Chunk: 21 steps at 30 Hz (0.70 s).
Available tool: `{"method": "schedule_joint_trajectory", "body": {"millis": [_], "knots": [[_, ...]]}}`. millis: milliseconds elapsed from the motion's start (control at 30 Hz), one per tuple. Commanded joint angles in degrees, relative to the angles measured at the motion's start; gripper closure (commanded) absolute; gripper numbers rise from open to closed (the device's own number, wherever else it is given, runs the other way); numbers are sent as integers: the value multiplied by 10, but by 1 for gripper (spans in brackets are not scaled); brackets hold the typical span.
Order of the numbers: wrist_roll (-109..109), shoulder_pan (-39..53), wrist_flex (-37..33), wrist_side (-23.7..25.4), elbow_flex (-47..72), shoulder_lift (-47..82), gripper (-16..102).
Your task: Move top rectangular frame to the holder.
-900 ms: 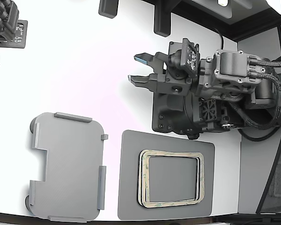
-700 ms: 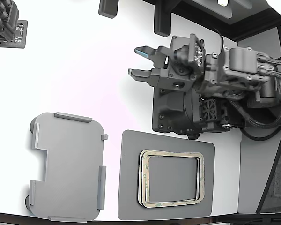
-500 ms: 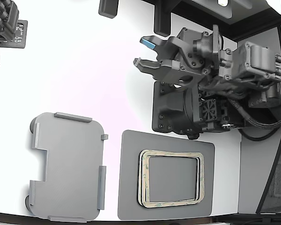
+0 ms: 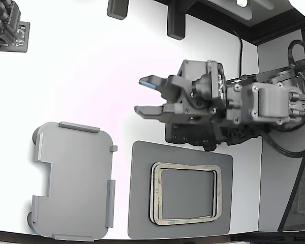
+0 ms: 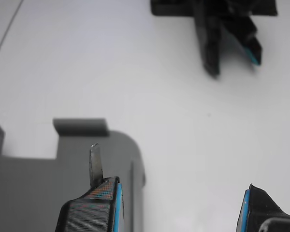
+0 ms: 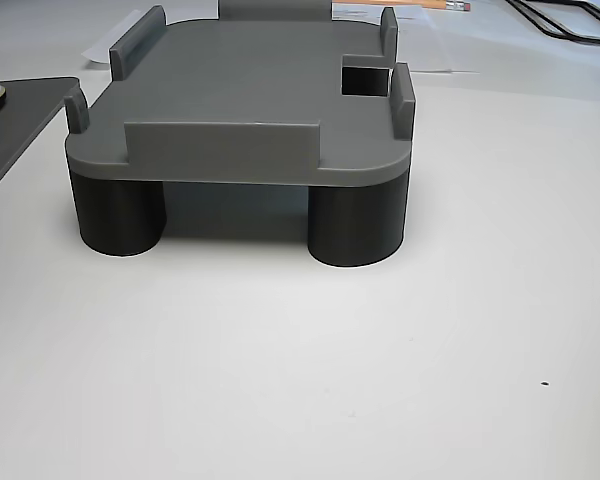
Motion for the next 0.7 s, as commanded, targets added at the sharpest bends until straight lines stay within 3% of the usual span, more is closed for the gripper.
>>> {"method": "schedule_joint_trajectory", "body": {"millis": [0, 167, 367, 667], "knots": [[28, 58, 21, -2, -76, -76, -14], [114, 133, 96, -17, -151, -163, -14], [182, 191, 260, -69, -285, -273, -14], [260, 244, 333, -163, -298, -312, -14]]}}
